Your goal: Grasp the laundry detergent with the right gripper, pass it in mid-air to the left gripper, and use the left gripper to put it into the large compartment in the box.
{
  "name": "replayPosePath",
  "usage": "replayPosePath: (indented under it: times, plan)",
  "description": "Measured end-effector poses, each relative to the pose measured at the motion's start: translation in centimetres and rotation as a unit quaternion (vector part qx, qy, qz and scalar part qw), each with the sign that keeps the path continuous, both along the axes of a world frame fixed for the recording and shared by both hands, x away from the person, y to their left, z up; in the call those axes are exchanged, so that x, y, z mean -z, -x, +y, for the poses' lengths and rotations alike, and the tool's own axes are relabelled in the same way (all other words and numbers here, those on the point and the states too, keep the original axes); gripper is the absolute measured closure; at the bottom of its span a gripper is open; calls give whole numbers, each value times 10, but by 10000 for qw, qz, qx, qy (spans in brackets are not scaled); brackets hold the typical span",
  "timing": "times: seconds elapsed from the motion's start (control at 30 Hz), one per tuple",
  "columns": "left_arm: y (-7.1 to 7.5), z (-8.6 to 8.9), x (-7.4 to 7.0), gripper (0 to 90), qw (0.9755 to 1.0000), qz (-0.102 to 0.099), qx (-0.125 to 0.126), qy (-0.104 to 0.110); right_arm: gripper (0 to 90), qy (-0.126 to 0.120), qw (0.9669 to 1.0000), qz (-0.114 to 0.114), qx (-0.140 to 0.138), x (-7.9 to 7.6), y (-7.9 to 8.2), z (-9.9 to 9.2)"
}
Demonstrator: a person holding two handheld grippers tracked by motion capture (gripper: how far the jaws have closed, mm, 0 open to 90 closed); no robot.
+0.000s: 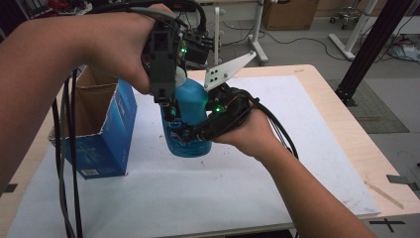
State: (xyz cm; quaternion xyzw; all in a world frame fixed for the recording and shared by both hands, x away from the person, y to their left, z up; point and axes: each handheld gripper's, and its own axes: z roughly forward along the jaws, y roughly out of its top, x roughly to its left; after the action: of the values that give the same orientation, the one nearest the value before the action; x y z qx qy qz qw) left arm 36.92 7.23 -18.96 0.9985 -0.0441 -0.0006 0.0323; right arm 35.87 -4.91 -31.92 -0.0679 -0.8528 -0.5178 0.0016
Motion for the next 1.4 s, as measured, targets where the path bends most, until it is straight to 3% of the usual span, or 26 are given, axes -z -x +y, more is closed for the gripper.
replayPosePath:
  times: [0.33,0.6,1.4]
  plan:
    - [0,-4,4,23,9999,-78,-11,-71,459,-5,10000,31,-28,0,-1,1]
    - [-2,-6,7,108,9998,-101,-48,-187,460,-38,10000,27,-16,-1,-2,0]
    - [-3,-10,7,253,9996,-79,-185,-191,460,-83,9999,124,-11,-1,0,-1]
